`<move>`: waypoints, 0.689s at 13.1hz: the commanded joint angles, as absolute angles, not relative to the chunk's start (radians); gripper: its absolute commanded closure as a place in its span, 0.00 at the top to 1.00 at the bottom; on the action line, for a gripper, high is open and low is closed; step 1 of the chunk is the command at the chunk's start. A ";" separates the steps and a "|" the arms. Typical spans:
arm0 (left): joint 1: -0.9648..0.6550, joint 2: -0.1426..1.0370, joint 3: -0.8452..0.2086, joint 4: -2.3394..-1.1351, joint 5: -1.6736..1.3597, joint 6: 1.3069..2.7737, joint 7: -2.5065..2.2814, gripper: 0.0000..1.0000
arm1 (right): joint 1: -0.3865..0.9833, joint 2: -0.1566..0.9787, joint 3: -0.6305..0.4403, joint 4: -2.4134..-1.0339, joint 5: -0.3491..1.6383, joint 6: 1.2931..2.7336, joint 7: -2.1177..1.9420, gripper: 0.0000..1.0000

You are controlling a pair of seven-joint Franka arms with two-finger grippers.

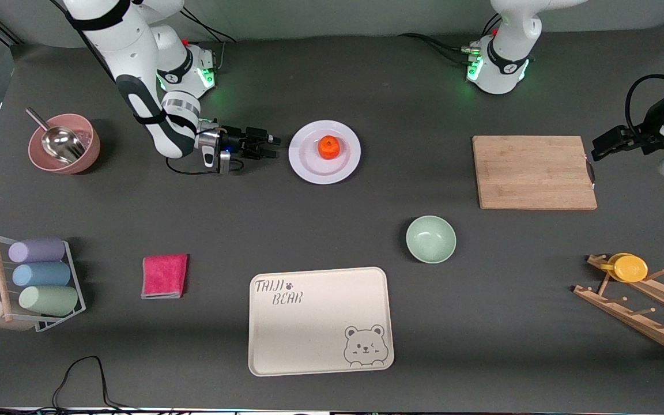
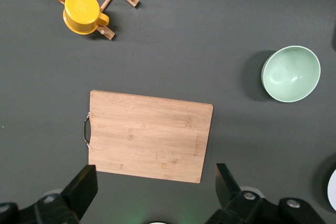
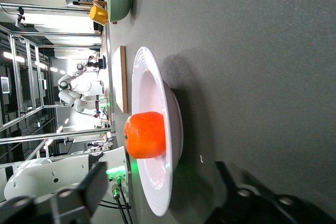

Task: Place orange and plate with both arms
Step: 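Grasp the white plate rim with the right gripper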

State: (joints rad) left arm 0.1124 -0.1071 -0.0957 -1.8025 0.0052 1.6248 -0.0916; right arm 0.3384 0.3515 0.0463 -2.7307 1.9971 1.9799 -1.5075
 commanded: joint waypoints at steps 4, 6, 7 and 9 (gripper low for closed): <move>0.106 -0.158 -0.081 -1.836 -0.003 1.637 -0.041 1.00 | 0.350 0.420 0.061 -2.701 2.084 1.973 -1.613 0.51; 0.104 -0.173 -0.084 -1.838 -0.003 1.629 -0.043 1.00 | 0.350 0.429 0.087 -2.694 2.126 1.973 -1.623 0.47; 0.100 -0.178 -0.086 -1.839 -0.003 1.620 -0.041 1.00 | 0.351 0.440 0.090 -2.691 2.129 1.973 -1.629 0.47; 0.097 -0.181 -0.087 -1.855 -0.003 1.628 -0.040 1.00 | 0.351 0.469 0.107 -2.674 2.164 1.971 -1.661 0.47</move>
State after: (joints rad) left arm 0.1068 -0.1472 -0.0921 -1.8161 0.0052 1.6220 -0.0575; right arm 0.3391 0.4071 0.0907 -2.7063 2.1096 1.9799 -1.6103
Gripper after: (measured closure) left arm 0.000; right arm 0.529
